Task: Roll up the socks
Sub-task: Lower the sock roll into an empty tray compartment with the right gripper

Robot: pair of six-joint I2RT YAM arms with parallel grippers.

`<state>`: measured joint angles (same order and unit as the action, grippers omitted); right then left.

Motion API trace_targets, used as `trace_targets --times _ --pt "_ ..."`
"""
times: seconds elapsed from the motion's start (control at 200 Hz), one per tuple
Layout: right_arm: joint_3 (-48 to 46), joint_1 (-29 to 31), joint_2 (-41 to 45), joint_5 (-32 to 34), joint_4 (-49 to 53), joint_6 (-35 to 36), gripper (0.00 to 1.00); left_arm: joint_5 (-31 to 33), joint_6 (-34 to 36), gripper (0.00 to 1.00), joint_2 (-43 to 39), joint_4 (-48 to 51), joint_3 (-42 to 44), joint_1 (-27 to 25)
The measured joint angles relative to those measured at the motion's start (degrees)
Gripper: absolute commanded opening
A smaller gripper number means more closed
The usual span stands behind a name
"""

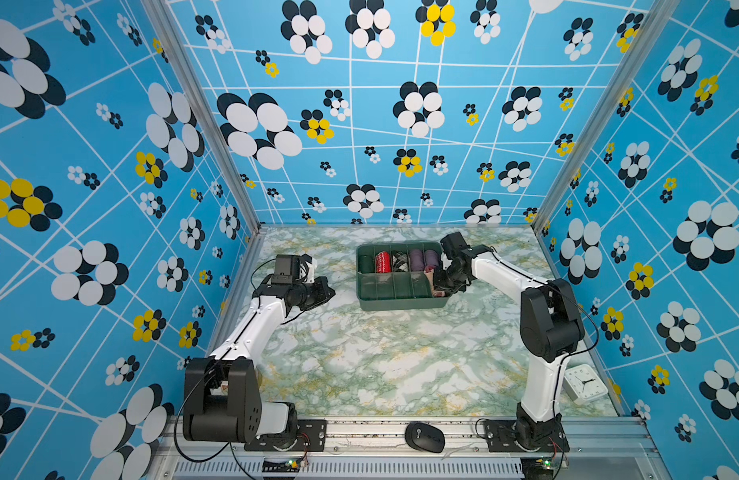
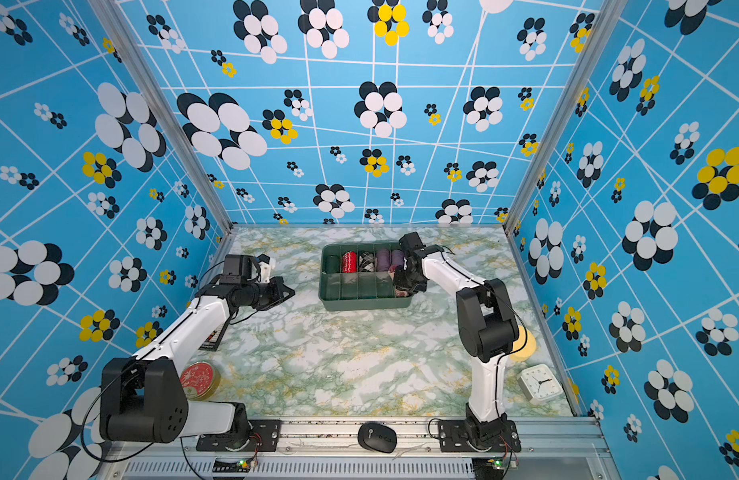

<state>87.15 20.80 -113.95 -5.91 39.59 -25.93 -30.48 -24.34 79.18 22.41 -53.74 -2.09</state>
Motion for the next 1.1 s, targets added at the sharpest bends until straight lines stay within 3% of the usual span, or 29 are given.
trace_targets --times 0.935,1.07,1.105 --pt "14.9 1.5 -11.5 6.3 19.9 8.2 0.00 -1.3 0.9 0.01 4.0 -0.1 0.0 0.3" --pt "16.5 1.6 -12.4 6.4 21.4 8.4 0.00 -1.3 1.2 0.08 4.3 -0.1 0.0 0.3" --pt "16.7 1.6 -12.5 6.5 21.6 8.4 0.06 -1.3 1.3 0.10 4.4 -0.1 0.0 0.3"
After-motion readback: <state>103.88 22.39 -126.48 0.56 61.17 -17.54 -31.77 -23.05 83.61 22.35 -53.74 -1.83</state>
